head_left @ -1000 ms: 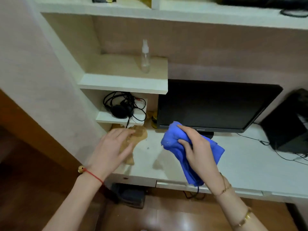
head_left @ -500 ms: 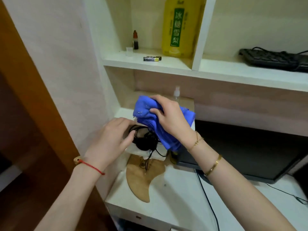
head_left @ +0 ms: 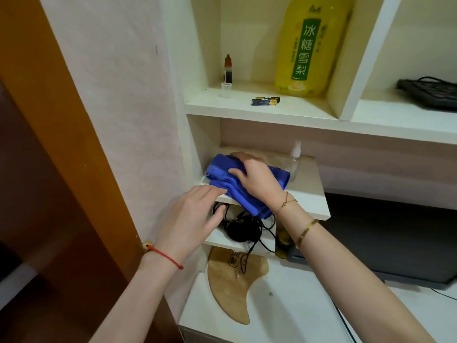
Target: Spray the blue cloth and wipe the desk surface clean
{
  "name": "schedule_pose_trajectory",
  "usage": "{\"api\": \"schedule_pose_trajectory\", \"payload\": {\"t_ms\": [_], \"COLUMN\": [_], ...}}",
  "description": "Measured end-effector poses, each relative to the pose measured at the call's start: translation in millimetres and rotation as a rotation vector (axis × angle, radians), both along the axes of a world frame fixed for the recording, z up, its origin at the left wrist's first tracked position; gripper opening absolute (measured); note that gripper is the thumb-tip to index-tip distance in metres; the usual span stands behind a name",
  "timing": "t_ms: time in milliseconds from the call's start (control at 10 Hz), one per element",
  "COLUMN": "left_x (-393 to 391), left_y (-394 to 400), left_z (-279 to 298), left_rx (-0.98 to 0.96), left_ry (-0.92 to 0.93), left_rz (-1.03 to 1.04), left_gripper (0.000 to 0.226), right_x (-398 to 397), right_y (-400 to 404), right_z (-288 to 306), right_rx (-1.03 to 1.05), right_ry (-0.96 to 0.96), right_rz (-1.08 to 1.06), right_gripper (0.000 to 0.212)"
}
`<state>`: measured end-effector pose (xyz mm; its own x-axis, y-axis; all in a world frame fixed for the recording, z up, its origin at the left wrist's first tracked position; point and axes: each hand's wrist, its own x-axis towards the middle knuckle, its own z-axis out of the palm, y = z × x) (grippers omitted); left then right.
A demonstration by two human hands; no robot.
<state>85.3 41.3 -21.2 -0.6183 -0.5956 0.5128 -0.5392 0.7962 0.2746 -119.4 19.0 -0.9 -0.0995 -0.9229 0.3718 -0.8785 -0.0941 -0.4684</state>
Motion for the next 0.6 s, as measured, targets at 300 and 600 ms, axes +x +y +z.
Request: {"api": "schedule_pose_trajectory", "payload": {"t_ms": [300, 600], "left_x": [7.7, 11.5], "left_y": [10.1, 82.2], "left_z": [-17.9, -61.4], "left_rx": [-0.002, 0.054], "left_ry": [0.053, 0.029], "left_rz": [-0.054, 0.024], "left_gripper": [0.032, 0.037], "right_x": [-22.1, -46.2], "right_y": [131.8, 241.9], "right_z": [-16.6, -82.3], "right_rx": [-0.224, -0.110], "right_ry": [0.094, 0.043], "right_rz": [-0.095, -0.218], "right_gripper": [0.032, 0.034]}}
